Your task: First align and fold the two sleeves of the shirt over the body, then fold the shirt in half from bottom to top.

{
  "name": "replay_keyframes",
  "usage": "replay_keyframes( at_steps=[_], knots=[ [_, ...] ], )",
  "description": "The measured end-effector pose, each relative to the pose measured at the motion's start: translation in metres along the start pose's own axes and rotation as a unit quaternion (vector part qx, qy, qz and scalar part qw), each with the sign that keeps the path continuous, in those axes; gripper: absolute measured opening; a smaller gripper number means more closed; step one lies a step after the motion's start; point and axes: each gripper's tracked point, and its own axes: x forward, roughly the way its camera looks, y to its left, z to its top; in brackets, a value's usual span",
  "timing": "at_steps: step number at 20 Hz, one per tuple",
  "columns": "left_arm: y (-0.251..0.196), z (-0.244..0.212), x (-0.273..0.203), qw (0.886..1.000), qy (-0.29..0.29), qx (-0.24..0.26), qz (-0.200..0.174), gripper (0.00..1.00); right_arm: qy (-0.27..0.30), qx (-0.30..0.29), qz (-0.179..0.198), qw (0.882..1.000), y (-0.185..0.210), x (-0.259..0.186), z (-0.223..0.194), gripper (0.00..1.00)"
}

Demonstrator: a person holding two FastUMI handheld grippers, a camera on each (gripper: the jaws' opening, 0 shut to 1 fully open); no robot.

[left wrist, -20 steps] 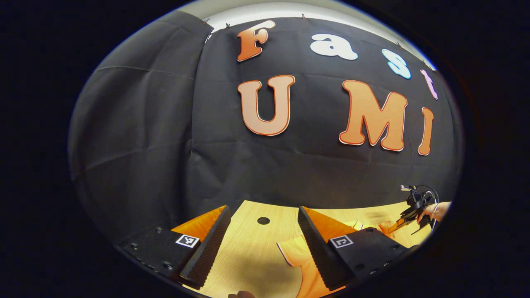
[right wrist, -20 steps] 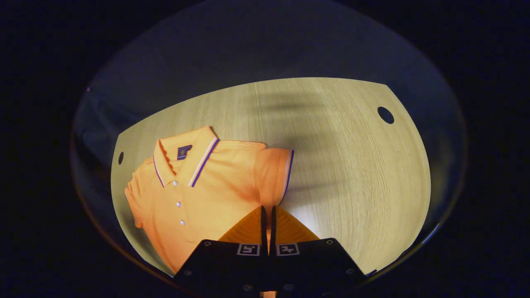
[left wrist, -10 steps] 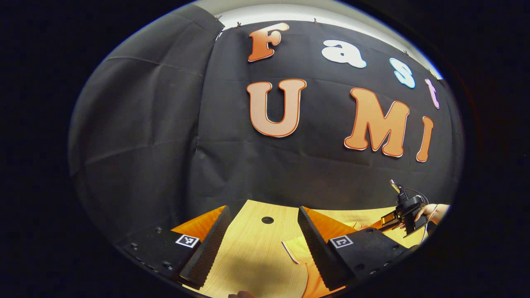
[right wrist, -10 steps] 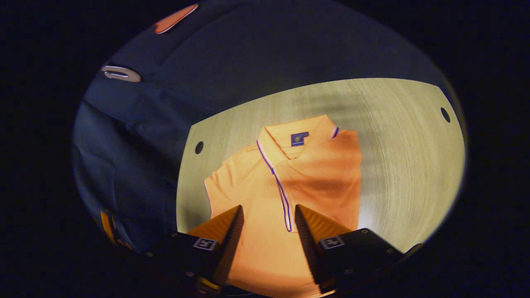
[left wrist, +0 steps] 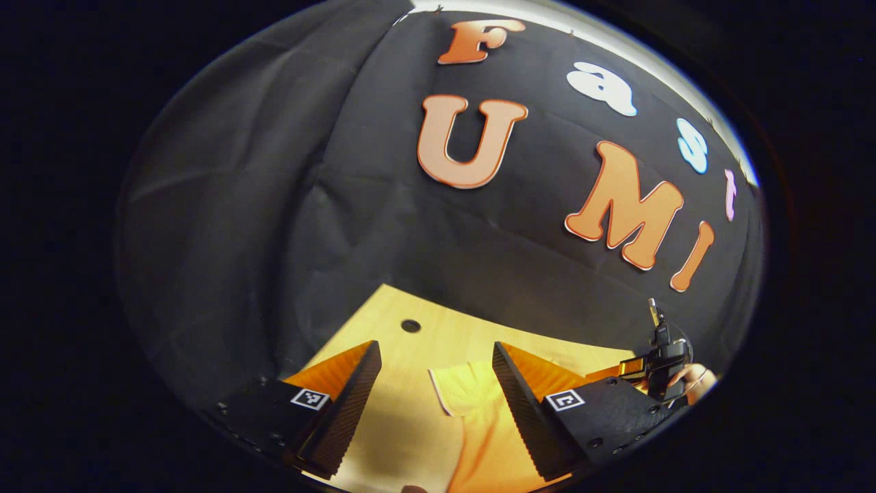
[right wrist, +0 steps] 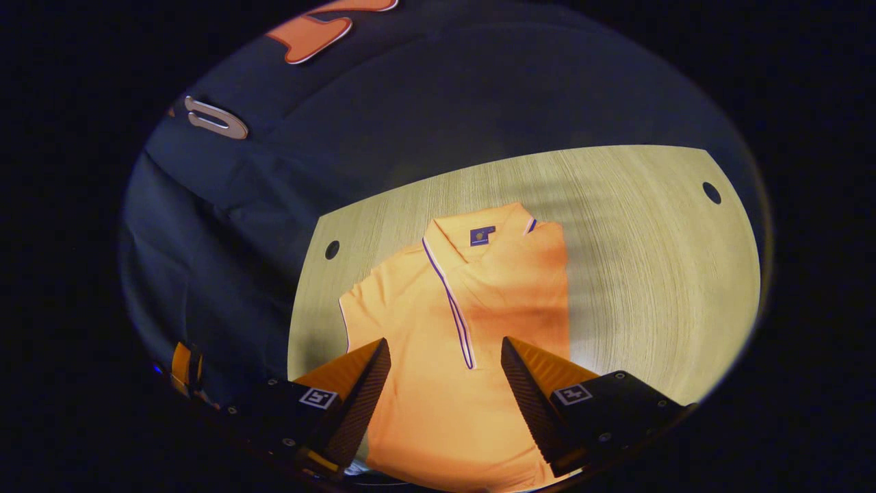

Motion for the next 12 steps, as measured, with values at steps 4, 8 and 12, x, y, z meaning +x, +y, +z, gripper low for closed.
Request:
replay_keyframes(
  at_steps=[4, 8, 12],
  knots=[
    [-0.020, -0.031, 0.027, 0.998, 0.064, -0.025, -0.013, 0.98, -0.045, -0.012, -0.007, 0.999, -0.021, -0.036, 0.007, 0.99],
    [-0.045, -0.050, 0.056, 0.992, 0.122, -0.040, -0.018, 0.98, -0.118, -0.036, -0.025, 0.992, -0.044, -0.080, 0.026, 0.99],
    [-0.062, -0.073, 0.088, 0.984, 0.179, -0.010, -0.008, 0.98, -0.155, -0.070, -0.058, 0.984, -0.075, -0.117, 0.025, 0.99]
  ],
)
